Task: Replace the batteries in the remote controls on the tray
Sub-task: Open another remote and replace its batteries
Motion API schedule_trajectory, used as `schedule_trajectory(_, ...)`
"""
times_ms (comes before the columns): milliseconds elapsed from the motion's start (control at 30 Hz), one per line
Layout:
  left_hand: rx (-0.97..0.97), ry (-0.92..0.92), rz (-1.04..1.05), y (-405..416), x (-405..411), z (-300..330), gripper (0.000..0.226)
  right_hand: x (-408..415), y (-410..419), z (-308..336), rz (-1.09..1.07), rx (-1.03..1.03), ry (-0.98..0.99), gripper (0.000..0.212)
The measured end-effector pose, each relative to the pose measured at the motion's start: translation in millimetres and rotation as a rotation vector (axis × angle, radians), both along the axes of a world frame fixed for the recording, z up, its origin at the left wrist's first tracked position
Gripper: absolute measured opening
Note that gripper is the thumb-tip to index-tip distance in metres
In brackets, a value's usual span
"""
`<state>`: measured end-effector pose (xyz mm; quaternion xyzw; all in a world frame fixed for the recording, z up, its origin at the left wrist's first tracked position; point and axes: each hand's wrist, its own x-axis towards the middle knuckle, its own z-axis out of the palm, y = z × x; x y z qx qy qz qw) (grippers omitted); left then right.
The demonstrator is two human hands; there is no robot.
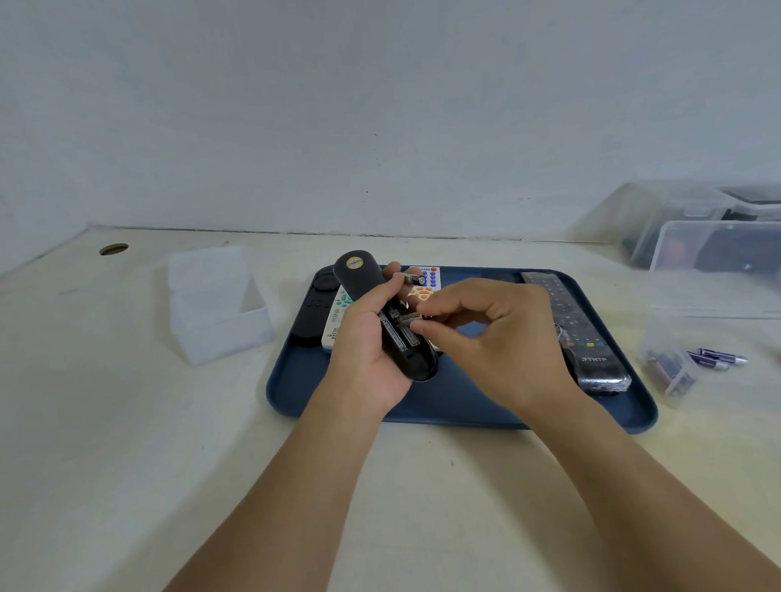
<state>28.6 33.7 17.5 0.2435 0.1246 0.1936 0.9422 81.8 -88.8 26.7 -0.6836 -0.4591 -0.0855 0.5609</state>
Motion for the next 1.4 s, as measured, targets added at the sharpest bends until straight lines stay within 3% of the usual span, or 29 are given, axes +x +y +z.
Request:
schedule_trajectory(267, 0.141, 0.047, -0.049, -3, -3, 4, 0.013, 4, 3, 0, 0.1, 0.007, 0.198, 0.017)
schedule_trajectory(500, 0.161, 0.123, -0.042, -11, -4, 6, 0.012, -4, 7, -2, 0.062, -0.014, 0.196, 0.014)
schedule_trajectory(633, 0.11, 0.162, -0.036, -16, -4, 7, 0.013, -10, 13, -8, -0.014, -0.077, 0.104, 0.012)
schedule_trajectory(800, 0.046, 0.197, -0.051, -16, -9, 12, 0.015, -15, 19, -11, -0.133, -0.15, -0.16, 0.012)
schedule_trajectory(967, 0.073, 0.254, -0.056, -13, -11, 12, 0.015, -17, 17, -12, -0.037, -0.193, -0.223, 0.012)
schedule_trajectory(1133, 0.084, 0.233, 0.037, -3, -6, 7, 0.013, -25, 20, -20, -0.023, -0.41, -0.34, 0.03)
schedule_trajectory(1233, 0.114, 0.22, 0.073, 5, -7, 3, 0.01, -25, 19, -20, 0.021, -0.472, -0.371, 0.027)
schedule_trajectory(1300, 0.132, 0.194, 0.103, 11, -8, 3, 0.011, -22, 16, -16, 0.071, -0.428, -0.29, 0.018)
schedule_trajectory(1400, 0.133, 0.116, 0.088, 12, -6, 5, 0.013, -8, 8, -3, -0.033, -0.075, 0.116, 0.005)
